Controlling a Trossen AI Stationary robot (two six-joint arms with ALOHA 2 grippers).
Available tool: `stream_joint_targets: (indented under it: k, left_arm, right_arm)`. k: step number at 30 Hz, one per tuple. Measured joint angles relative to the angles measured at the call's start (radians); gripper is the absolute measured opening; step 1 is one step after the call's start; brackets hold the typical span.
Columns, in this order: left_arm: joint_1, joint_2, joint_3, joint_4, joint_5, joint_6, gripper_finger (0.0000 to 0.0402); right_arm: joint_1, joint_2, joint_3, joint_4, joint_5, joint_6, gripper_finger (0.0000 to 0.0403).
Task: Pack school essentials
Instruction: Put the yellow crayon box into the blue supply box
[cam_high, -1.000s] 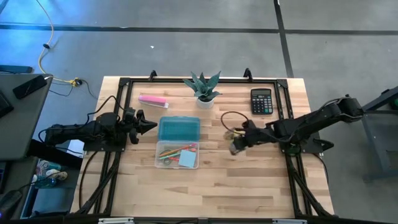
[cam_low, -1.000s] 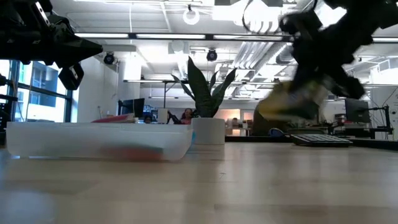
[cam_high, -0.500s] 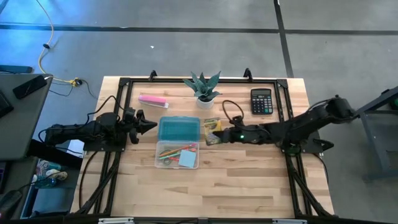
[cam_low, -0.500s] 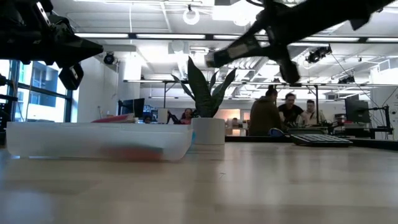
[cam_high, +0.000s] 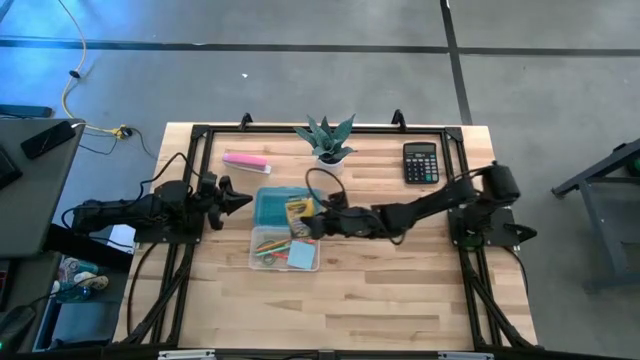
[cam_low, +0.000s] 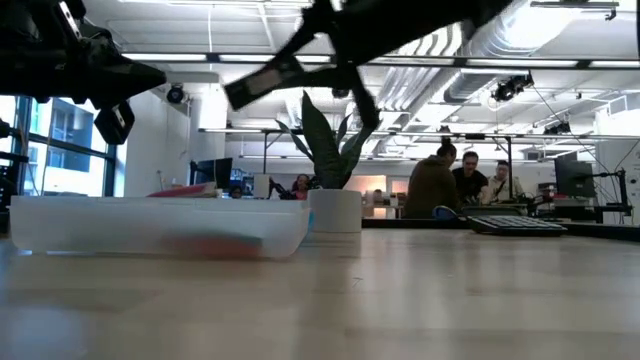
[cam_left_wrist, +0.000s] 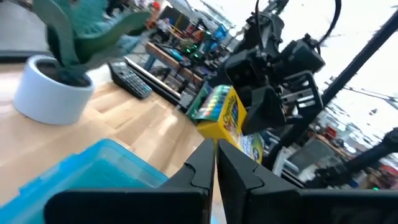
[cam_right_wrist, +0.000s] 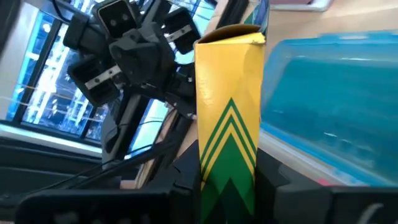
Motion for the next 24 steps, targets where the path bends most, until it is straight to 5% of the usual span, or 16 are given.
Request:
stream_joint_targets:
  k: [7,18,24]
  left_arm:
    - [0.0,0.001,0.0,-0.003,-0.003,-0.06,0.0063]
    - [0.0,0.019,0.0,-0.007,0.037,-0.24,0.0208]
    - [0.0,0.021,0.0,0.016,0.025,-0.36,0.0238]
  right_arm:
    - [-0.022,0.093,0.131,-0.001,-0.075,-0.031,0.0071]
    - [-0.038,0.102,0.196,-0.002,-0.119,-0.092,0.0071]
    - [-0.038,0.102,0.196,0.001,-0.121,-0.101,0.0071]
